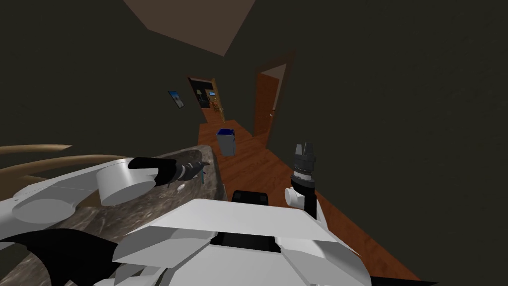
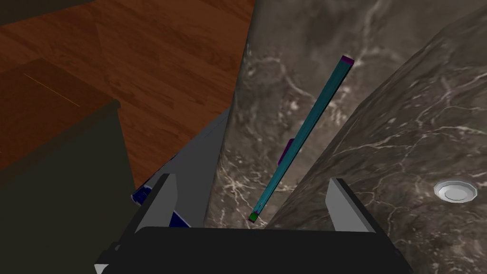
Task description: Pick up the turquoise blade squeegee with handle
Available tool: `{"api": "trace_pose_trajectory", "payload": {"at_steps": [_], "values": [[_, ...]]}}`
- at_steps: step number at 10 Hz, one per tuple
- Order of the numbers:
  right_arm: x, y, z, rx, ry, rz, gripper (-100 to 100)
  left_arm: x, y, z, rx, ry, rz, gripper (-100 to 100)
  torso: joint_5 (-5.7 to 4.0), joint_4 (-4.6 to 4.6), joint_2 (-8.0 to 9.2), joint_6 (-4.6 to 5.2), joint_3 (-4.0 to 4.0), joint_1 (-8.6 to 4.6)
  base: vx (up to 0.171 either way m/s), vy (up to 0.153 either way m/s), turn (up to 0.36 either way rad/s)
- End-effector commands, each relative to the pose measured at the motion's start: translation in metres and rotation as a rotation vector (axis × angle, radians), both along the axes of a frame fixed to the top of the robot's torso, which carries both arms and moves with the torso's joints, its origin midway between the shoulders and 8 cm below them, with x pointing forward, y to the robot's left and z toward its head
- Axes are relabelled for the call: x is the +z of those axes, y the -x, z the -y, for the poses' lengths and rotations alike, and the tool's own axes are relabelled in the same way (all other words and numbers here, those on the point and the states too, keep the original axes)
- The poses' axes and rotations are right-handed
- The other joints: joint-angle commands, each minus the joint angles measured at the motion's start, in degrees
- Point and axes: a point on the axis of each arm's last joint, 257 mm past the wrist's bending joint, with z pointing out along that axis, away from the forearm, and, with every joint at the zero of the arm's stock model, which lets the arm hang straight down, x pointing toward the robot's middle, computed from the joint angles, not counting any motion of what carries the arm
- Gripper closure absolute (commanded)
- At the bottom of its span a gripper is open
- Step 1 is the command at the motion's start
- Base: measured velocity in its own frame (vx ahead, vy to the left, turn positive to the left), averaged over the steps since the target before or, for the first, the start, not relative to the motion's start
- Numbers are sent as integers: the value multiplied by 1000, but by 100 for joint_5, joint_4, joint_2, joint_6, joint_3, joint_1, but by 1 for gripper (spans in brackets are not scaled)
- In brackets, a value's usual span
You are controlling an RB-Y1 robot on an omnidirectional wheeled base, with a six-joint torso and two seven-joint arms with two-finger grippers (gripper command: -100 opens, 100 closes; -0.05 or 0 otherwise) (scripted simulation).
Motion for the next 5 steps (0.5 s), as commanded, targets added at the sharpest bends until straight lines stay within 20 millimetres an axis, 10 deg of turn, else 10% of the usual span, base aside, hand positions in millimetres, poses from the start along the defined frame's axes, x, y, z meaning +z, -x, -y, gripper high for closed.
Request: {"api": "trace_pose_trajectory", "payload": {"at_steps": [1,5], "values": [[0,0,0,0,0,0,0,-7,15,-2,9,-6,-67,-100,0,0,0,0,0,0,66,1,-59],[0,0,0,0,0,0,0,-18,46,-10,26,-28,-200,-100,0,0,0,-1,0,-2,53,-3,-45]]}}
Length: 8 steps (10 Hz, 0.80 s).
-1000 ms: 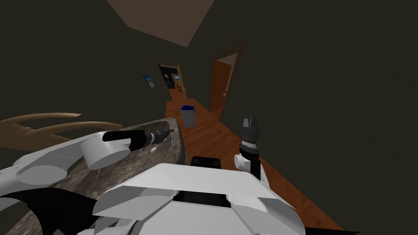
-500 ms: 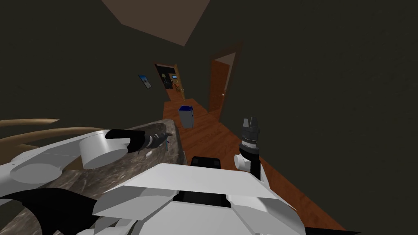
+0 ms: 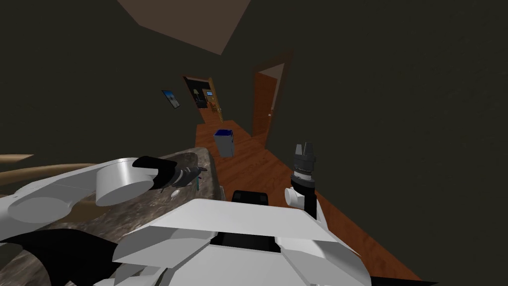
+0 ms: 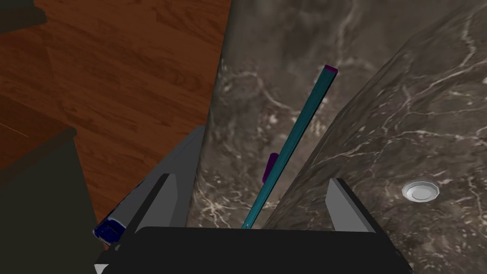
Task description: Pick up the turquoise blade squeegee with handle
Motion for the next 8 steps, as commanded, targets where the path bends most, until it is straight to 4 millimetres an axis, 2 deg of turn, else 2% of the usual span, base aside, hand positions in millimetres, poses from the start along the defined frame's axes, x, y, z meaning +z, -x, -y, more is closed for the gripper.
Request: {"api": "trace_pose_trajectory", "payload": {"at_steps": [1,2,6,7,8], "values": [[0,0,0,0,0,0,0,-6,19,-4,7,-5,-76,-100,0,0,0,0,0,0,86,-9,-64],[0,0,0,0,0,0,0,-7,21,-5,9,-10,-85,-100,0,-2,-9,0,-5,0,63,-7,-28],[0,0,0,0,0,0,0,-14,61,-10,27,-21,-242,-100,0,-1,-4,0,-2,1,56,-2,-48],[0,0,0,0,0,0,0,-14,67,-10,30,-22,-265,-100,1,0,-1,-1,-1,3,48,-4,-27],[0,0,0,0,0,0,0,-13,63,-9,29,-21,-247,-100,0,0,1,-1,0,1,21,-4,-3]]}}
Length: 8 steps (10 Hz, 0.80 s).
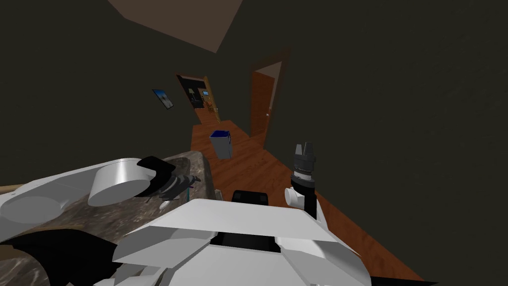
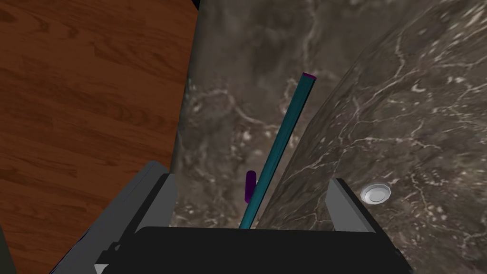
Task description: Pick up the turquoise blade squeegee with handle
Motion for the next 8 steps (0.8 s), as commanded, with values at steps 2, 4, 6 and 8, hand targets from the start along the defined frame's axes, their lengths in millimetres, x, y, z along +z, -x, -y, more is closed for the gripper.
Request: {"api": "trace_pose_trajectory", "payload": {"at_steps": [2,4,6,8], "values": [[0,0,0,0,0,0,0,-10,0,-7,16,2,2,-100,0,2,7,0,4,1,-6,-7,-60],[0,0,0,0,0,0,0,-20,2,-13,31,2,3,-100,0,5,19,0,11,-4,-26,-19,-99],[0,0,0,0,0,0,0,-22,2,-14,33,1,3,-100,-1,6,22,0,13,-5,-19,-14,-39],[0,0,0,0,0,0,0,-22,2,-15,34,2,4,100,0,4,15,-1,10,0,0,0,0]]}}
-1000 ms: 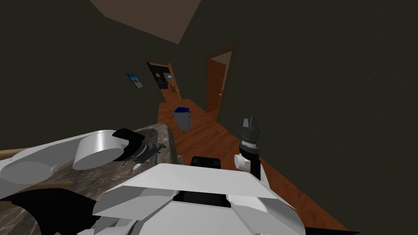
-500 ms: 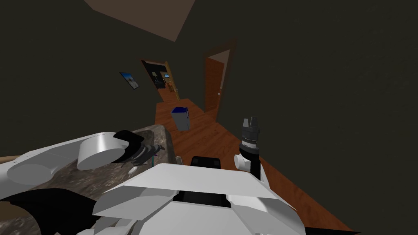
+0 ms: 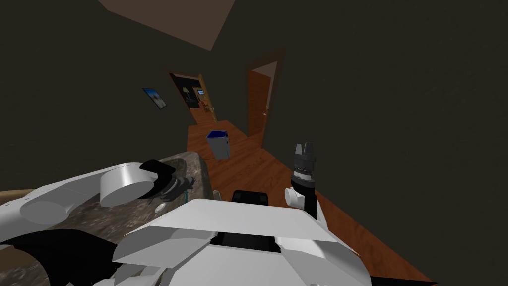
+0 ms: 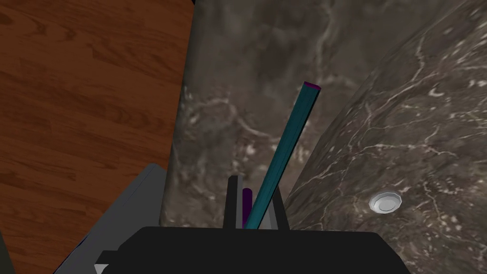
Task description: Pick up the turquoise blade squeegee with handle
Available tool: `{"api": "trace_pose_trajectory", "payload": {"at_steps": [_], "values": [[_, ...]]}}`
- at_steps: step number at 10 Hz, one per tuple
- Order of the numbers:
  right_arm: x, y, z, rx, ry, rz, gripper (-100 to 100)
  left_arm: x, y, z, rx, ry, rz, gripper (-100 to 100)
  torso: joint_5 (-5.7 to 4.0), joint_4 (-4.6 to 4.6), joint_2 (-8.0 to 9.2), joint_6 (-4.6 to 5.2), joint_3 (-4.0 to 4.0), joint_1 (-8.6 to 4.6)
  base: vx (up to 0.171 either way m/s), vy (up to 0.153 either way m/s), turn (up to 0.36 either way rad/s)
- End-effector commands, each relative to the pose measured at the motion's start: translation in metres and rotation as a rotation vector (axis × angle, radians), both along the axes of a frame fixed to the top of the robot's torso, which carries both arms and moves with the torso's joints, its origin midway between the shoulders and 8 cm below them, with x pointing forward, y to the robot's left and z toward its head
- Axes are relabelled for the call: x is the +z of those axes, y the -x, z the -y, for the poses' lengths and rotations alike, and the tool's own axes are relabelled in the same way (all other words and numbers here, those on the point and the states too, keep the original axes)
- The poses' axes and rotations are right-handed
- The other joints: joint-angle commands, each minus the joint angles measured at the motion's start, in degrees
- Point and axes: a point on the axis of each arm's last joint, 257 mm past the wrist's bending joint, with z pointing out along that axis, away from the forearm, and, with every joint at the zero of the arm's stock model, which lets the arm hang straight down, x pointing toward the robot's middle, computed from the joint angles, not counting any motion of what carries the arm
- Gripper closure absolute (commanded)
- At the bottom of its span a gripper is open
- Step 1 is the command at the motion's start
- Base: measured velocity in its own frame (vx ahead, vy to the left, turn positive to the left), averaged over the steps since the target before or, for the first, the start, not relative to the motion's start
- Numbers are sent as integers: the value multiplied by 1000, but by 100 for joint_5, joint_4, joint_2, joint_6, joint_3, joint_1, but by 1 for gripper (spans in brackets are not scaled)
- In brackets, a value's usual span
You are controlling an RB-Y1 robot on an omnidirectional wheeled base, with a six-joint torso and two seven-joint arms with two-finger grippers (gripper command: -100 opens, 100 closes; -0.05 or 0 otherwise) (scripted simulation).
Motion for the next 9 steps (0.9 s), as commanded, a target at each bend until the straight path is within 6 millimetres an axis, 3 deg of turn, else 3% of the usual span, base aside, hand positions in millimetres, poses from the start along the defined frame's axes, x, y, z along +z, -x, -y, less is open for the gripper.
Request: {"api": "trace_pose_trajectory", "payload": {"at_steps": [1,3,4,5,7,8,9], "values": [[0,0,0,0,0,0,0,0,0,0,0,0,0,100,0,0,0,0,0,0,0,-1,-10],[0,0,0,0,0,0,0,0,0,0,-2,-1,1,100,1,0,1,-5,0,3,0,0,0],[0,0,0,0,0,0,0,0,0,0,-3,-1,1,0,2,0,1,-6,1,3,0,0,0],[0,0,0,0,0,0,0,10,-2,6,-12,0,0,100,2,0,1,-6,1,3,19,16,139],[0,0,0,0,0,0,0,22,-3,15,-33,-1,-2,100,1,0,-4,-11,-2,6,30,19,121],[0,0,0,0,0,0,0,18,-4,12,-29,-1,0,100,1,0,-8,-10,-4,8,14,9,18],[0,0,0,0,0,0,0,19,-4,13,-28,-1,-1,0,4,-1,-5,-9,-3,7,0,0,0]]}}
